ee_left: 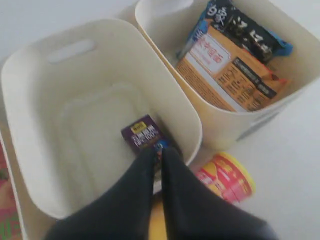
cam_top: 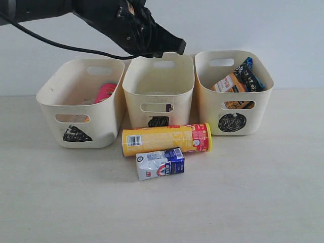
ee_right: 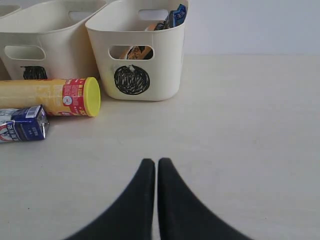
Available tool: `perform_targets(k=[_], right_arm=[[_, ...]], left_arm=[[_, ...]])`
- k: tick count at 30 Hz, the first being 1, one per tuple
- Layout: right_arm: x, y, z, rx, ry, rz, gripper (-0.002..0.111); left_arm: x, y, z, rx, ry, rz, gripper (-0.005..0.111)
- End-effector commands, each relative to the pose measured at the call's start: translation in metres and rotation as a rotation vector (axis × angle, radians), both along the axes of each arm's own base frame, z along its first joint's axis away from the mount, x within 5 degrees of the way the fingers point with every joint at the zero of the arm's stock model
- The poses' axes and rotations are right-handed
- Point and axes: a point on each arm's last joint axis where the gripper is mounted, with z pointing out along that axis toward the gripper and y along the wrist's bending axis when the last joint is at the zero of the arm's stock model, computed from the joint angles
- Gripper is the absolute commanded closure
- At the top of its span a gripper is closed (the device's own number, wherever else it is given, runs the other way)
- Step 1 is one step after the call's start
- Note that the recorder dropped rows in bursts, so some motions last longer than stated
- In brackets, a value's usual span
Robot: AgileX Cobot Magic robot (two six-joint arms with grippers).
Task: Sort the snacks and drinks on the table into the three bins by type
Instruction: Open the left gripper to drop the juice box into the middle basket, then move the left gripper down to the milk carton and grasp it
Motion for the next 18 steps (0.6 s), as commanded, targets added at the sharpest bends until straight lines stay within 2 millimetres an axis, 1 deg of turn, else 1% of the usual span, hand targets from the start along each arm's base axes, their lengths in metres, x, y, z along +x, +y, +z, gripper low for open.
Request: perform_targets(k=[1,6,10,12,15,18], right_arm=[[0.0,0.0,0.002,0.001,-0.017,-0.002,0.108],[0.0,0.0,0.002,0.001,-0.017,-0.002,0.108],[0.0,0.0,0.002,0.001,-0.017,-0.002,0.108],[0.0,0.0,0.002,0.001,-0.017,-0.002,0.108],[0.0,0.0,0.002,0.001,-0.017,-0.002,0.108],[0.0,0.0,0.002,0.001,-0.017,-0.002,0.108]], left_arm=[[-0.021,0.004,0.009,0.058,0.092,-0.138,0.102],[-0.051,0.01,0.01,0.078,0.193,-0.294,0.102],[-0.07,0.016,0.014,0.048,0.242,-0.344,0.102],[-0.08,0.018,0.015,0.063,0.269,-0.4,0.102],[-0.092,0.021,0.012,0.11,0.353,-0.503,0.102],[-0.101,0.024,0.003,0.18,0.434,-0.618,0.102]])
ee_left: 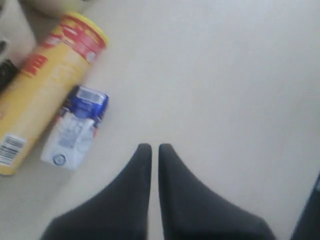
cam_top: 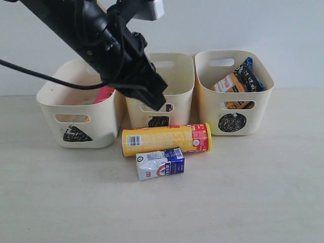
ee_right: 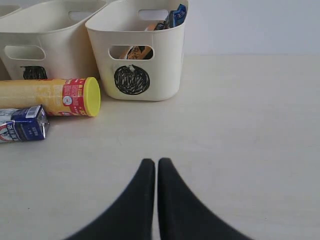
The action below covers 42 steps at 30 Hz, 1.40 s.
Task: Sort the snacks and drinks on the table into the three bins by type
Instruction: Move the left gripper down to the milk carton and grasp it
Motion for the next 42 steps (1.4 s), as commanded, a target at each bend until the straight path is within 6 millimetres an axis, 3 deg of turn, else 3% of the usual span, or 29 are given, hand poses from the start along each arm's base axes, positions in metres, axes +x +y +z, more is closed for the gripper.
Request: perform_targets(k=[1,11,14,18,20,30,42], right_arm=[[0.0,0.0,0.002,0.001,-0.017,-0.002,0.108],[0.0,0.0,0.002,0.001,-0.017,-0.002,0.108],[0.0,0.0,0.002,0.001,-0.017,-0.002,0.108],[0.0,0.0,0.002,0.001,-0.017,-0.002,0.108],[0.0,0.0,0.002,0.001,-0.017,-0.002,0.108],[0.0,0.0,0.002,0.001,-0.017,-0.002,0.108],[0.0,0.0,0.002,0.001,-0.017,-0.002,0.108]], left_arm=[[-0.015,0.005,-0.012,0.081,0.1,-0.175,0.102],[-0.013,0.006,-0.037,0.106,-0.026,-0.328,0.098],[-0.009,0.004,-0.042,0.1,-0.065,-0.324,0.081],[-0.001,-0.002,-0.057,0.104,-0.056,-0.312,0.045],[0.002,-0.006,-0.069,0.118,-0.033,-0.317,0.033],[0.024,-0.026,-0.13,0.194,-0.065,-0.315,0.025],[0.046,-0.03,-0.165,0.262,-0.194,-0.305,0.02]])
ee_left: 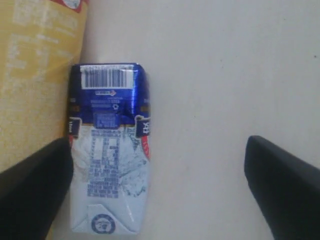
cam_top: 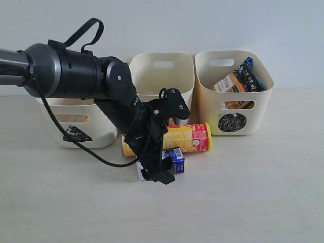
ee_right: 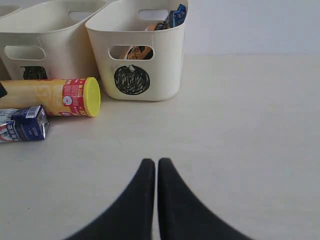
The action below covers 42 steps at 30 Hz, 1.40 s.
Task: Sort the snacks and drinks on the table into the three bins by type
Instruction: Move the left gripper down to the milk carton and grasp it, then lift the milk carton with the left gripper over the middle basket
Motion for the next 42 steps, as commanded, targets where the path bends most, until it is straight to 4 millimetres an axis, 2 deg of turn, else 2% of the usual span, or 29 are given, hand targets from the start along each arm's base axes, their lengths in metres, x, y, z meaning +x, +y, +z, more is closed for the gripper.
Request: perform_targets(k=[1,13,21,24,27,31,36,42], right_arm=[[0.0,0.0,0.002,0.002,-0.018,-0.001,0.108],[0.0,0.0,0.002,0.006,-0.017,-0.001,0.108],[0.0,0.0,0.002,0.006,-0.017,-0.001,0.108],[0.0,0.0,0.002,0.006,-0.017,-0.001,0.108],[0.0,0.0,0.002,0.008,-0.017,-0.001,0.108],[0.0,0.0,0.002,0.009,-0.017,-0.001,0.108],[0.0,0.0,0.002,0.011,-0.017,0.0,0.108],[0.0,0.0,0.002,0.012,-0.017,0.0,0.108]], left_arm=[[0.004,-0.001,-0.012,0.025,-0.037,-0.017,0.02],[0.012,-0.004,-0.04,0.029,-0.052,0.003,0.021],[0.012,-0.004,-0.049,0.042,-0.032,0.002,0.029],[0.012,-0.004,-0.049,0.042,-0.032,0.002,0.039],[0.011,-0.004,-0.047,0.044,-0.025,0.001,0.063],[0.007,-0.003,-0.04,0.034,0.018,0.03,0.103],[0.001,-0.002,-0.02,0.012,0.042,0.031,0.102],[-0.014,-0.001,0.022,-0.069,0.099,0.044,0.102]])
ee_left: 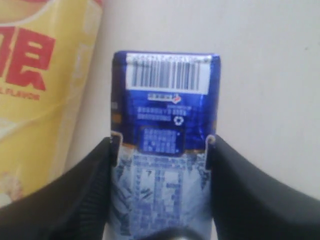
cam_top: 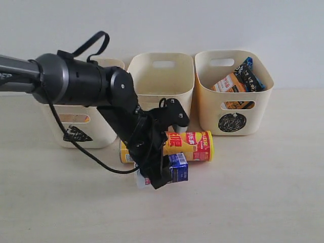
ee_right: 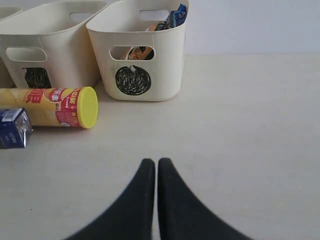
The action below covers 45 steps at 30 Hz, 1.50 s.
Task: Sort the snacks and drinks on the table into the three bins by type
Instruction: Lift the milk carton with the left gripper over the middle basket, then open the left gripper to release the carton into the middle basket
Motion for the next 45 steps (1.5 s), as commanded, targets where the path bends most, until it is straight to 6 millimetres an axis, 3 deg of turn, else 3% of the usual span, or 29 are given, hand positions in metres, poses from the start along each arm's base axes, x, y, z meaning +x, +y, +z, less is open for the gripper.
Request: perform_targets(k=[1,7,9,14,17,21,27,42,45], right_arm=[[0.0,0.0,0.002,0.001,-0.018,-0.001,0.108],[0.0,0.0,0.002,0.001,-0.018,-0.001,0.108],[0.0,0.0,0.002,0.001,-0.018,-0.001,0.108],[0.0,0.0,0.002,0.001,-0.018,-0.001,0.108],[0.0,0.0,0.002,0.001,-0.018,-0.001,0.108],[0.0,0.0,0.002,0.001,-0.018,-0.001,0.108],[0.0,0.0,0.002,0.001,-0.018,-0.001,0.108],[0.0,0.0,0.002,0.001,-0.018,-0.001,0.108],[0.0,0.0,0.002,0.001,-0.018,-0.001,0.108]], left_arm=[[-0.013,0.001,0.04,-0.085,0.032,0.022,0.102],[-0.024,0.004,0.088,-0.203,-0.028,0.042,0.102],[-0.026,0.006,0.116,-0.287,-0.119,0.07,0.102],[-0.014,0.013,0.173,-0.548,-0.418,0.282,0.102],[-0.004,0.015,0.185,-0.662,-0.515,0.4,0.102],[0.017,0.013,0.178,-0.734,-0.662,0.489,0.102],[0.048,0.014,0.149,-0.749,-0.797,0.588,0.102],[0.096,0.007,0.108,-0.738,-0.604,0.706,0.102],[0.103,0.008,0.099,-0.74,-0.56,0.739,0.091]])
